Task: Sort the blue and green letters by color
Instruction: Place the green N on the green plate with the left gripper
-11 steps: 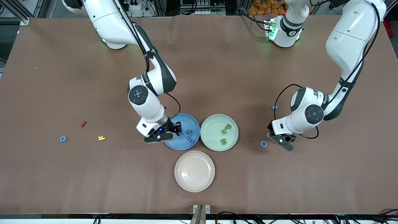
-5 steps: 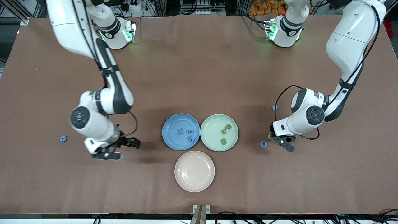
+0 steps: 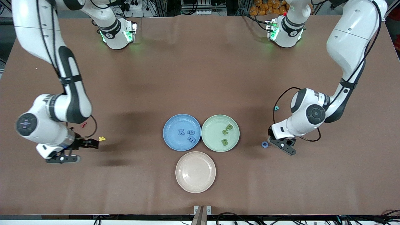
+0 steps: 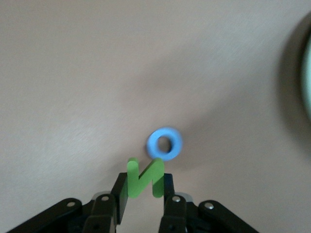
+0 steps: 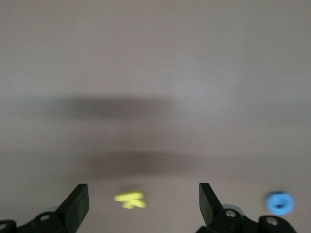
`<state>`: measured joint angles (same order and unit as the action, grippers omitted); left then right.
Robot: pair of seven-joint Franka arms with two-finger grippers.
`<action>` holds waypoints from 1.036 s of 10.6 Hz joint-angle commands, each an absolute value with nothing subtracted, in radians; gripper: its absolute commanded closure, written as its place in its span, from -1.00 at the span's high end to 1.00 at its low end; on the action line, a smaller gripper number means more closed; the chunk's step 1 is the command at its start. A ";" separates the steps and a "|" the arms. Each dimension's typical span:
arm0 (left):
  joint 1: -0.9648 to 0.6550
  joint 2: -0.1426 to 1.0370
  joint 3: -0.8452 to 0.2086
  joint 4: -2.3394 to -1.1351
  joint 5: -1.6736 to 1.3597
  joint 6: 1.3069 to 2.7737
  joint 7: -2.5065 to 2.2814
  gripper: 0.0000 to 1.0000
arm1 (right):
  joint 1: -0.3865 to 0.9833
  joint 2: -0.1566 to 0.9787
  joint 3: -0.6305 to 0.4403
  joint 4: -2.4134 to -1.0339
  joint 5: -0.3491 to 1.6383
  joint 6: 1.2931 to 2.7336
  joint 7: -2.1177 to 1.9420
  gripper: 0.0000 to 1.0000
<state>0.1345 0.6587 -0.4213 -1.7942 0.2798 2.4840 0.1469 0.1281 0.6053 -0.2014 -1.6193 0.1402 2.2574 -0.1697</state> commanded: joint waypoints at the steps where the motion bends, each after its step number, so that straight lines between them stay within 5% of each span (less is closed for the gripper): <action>1: -0.015 0.627 -0.419 -1.767 0.305 2.470 -0.168 -1.00 | -0.022 0.560 -0.170 -1.660 0.123 2.244 -0.398 1.00; 8: -0.190 0.653 -0.413 -1.720 0.307 2.468 -0.552 -0.95 | -0.173 0.623 -0.160 -1.793 0.129 2.482 -0.528 1.00; 9: -0.189 0.646 -0.413 -1.721 0.305 2.459 -0.564 0.98 | -0.176 0.636 -0.150 -1.802 0.129 2.512 -0.532 1.00; 11: -0.178 0.583 -0.413 -1.715 0.305 2.373 -0.569 1.00 | -0.175 0.655 -0.149 -1.802 0.130 2.536 -0.534 1.00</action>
<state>-0.1794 0.6465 -0.4205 -1.7293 0.2828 2.4563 -0.5339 -0.1582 0.6447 -0.1676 -1.7968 0.1373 2.5089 -0.5195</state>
